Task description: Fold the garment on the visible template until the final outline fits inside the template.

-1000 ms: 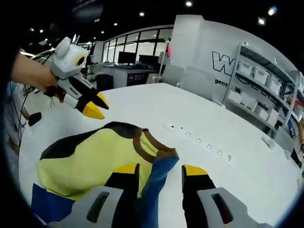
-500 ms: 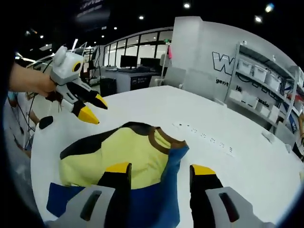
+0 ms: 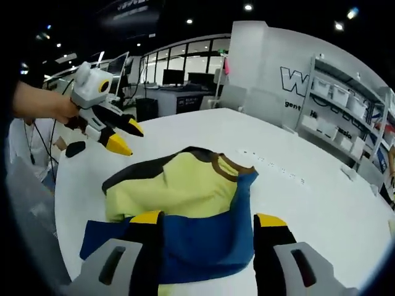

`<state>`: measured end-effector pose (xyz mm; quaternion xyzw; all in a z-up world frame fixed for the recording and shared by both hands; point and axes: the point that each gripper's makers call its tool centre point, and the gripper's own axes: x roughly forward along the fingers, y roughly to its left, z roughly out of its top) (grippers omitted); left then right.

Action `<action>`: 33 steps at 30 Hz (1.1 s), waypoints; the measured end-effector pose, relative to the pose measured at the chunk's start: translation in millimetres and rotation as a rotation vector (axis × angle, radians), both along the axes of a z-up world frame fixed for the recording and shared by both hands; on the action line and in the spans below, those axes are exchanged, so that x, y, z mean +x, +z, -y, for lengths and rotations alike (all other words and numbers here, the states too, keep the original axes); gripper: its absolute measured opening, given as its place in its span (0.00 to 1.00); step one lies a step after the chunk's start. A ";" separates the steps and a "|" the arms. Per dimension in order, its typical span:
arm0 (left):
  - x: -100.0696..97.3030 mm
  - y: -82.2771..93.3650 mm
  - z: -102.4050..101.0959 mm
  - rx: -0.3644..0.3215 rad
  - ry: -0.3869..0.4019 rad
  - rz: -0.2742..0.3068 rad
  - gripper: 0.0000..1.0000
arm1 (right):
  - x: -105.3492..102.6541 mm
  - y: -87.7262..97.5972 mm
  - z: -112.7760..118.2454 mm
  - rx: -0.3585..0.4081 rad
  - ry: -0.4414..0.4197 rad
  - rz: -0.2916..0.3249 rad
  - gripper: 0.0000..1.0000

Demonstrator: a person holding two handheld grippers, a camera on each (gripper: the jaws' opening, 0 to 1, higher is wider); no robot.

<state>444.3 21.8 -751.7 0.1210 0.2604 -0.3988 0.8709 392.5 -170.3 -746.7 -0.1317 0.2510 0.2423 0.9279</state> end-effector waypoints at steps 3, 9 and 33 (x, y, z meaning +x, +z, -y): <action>-8.8 -1.1 -3.2 -0.006 0.004 0.002 0.49 | -8.9 -0.8 -1.0 0.003 0.003 -0.003 0.58; -29.7 -15.5 -9.0 0.018 -0.008 -0.015 0.48 | -25.5 -6.4 -6.9 0.004 0.014 -0.019 0.61; -69.4 -64.9 -4.2 0.168 -0.088 -0.045 0.42 | -106.0 -50.2 -78.5 -0.003 0.197 -0.145 0.58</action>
